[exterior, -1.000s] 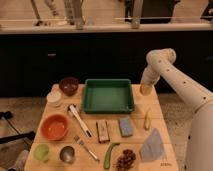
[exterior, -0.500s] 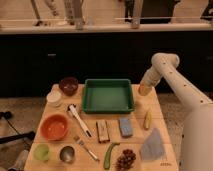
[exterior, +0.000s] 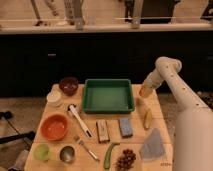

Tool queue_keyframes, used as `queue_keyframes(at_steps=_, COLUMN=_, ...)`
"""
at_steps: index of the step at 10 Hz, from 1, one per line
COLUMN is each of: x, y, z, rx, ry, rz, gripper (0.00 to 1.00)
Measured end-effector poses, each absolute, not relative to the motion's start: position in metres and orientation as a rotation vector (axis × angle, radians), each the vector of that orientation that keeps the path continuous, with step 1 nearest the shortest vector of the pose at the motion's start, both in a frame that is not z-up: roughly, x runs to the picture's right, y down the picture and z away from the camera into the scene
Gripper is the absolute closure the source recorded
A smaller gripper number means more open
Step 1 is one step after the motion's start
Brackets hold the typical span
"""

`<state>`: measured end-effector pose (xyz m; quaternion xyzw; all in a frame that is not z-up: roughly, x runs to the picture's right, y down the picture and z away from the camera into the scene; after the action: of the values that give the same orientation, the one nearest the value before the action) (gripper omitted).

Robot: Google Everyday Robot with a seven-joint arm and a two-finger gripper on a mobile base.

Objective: Place apple in table surface

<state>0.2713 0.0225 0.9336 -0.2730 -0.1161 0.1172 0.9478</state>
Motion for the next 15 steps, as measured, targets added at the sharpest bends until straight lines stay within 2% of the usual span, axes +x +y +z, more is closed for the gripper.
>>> queue_keyframes(at_steps=4, x=0.294, y=0.038, z=0.95, rx=-0.592, ry=-0.232, rz=0.272, gripper=1.0)
queue_keyframes(at_steps=6, x=0.297, y=0.039, z=0.951, rx=-0.603, ry=-0.236, rz=0.275, gripper=0.97)
queue_keyframes(at_steps=15, x=0.296, y=0.039, z=0.952, rx=-0.603, ry=-0.235, rz=0.273, gripper=0.97)
